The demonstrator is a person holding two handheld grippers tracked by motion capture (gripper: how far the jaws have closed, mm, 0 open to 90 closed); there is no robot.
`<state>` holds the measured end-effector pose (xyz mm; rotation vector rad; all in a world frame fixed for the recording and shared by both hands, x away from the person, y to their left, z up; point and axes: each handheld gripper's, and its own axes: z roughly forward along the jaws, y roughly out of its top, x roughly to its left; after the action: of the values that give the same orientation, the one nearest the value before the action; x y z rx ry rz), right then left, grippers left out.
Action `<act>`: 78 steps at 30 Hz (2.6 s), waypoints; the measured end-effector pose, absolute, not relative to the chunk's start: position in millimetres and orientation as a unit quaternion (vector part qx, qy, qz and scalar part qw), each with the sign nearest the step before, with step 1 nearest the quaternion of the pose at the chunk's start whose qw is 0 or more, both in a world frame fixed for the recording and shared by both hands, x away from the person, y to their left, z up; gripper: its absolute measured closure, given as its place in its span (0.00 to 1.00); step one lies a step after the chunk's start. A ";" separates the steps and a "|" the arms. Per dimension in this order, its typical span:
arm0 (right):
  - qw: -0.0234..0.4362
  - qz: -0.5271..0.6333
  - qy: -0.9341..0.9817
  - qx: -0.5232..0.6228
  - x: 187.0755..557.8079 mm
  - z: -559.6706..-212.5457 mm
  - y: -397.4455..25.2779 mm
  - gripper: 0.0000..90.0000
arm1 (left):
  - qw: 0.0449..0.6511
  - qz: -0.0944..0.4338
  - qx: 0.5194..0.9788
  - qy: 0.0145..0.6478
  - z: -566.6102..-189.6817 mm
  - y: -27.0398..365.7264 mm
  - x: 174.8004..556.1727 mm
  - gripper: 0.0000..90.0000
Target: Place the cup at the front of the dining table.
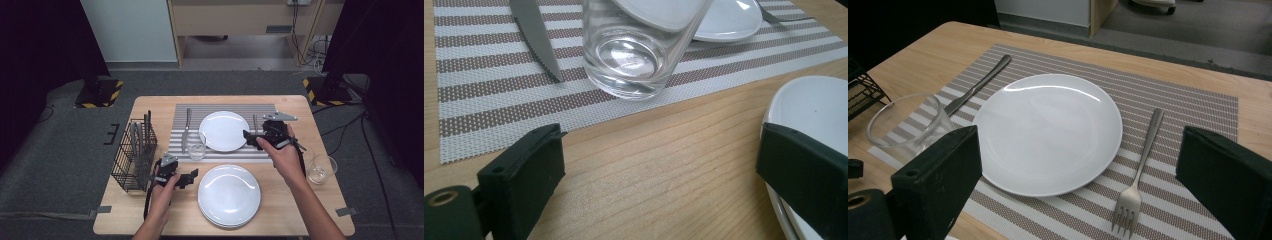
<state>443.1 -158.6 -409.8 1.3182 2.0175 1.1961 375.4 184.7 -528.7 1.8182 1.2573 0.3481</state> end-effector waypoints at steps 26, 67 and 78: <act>0.210 0.407 0.746 0.484 413.4 -453.8 -190.6 0.06 | 0.431 0.137 0.736 0.504 -530.7 181.6 374.9 0.06; 0.192 0.382 0.755 0.497 374.0 -507.1 -219.9 0.06 | 0.430 0.134 0.733 0.510 -533.1 183.8 375.9 0.06; 0.198 0.366 0.766 0.490 364.4 -513.5 -222.9 0.06 | 0.427 0.133 0.736 0.508 -534.0 184.2 376.3 0.06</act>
<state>364.4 -222.9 -513.5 1.3723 2.1434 1.0256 376.3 184.2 -534.0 1.8402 1.2689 0.3322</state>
